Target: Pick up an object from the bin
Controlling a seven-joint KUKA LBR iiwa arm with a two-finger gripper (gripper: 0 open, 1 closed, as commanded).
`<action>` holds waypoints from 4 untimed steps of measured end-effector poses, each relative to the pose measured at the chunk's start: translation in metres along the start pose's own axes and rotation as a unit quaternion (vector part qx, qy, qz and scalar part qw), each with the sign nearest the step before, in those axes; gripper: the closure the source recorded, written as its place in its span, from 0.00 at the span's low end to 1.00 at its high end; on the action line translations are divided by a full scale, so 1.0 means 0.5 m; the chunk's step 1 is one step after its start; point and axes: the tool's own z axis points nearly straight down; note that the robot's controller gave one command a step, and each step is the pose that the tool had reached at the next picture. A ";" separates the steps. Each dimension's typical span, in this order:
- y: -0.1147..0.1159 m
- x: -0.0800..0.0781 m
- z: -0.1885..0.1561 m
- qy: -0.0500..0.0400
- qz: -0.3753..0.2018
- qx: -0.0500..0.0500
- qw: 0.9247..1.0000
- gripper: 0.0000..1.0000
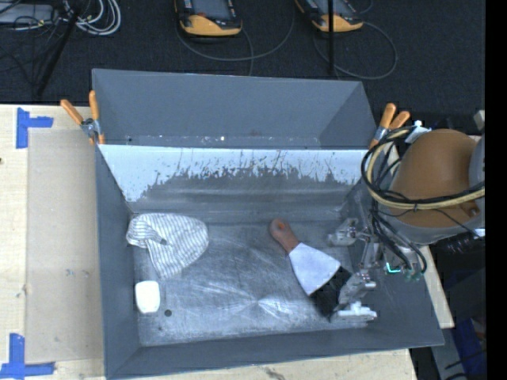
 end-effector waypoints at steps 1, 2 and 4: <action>0.000 -0.003 -0.005 -0.003 -0.001 0.001 1.000 0.00; -0.005 -0.031 0.149 -0.017 -0.049 0.002 0.999 1.00; -0.006 -0.043 0.094 -0.002 -0.076 0.001 0.997 1.00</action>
Offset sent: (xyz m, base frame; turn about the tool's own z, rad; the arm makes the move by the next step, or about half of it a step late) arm 0.0055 -0.0032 -0.0854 -0.0966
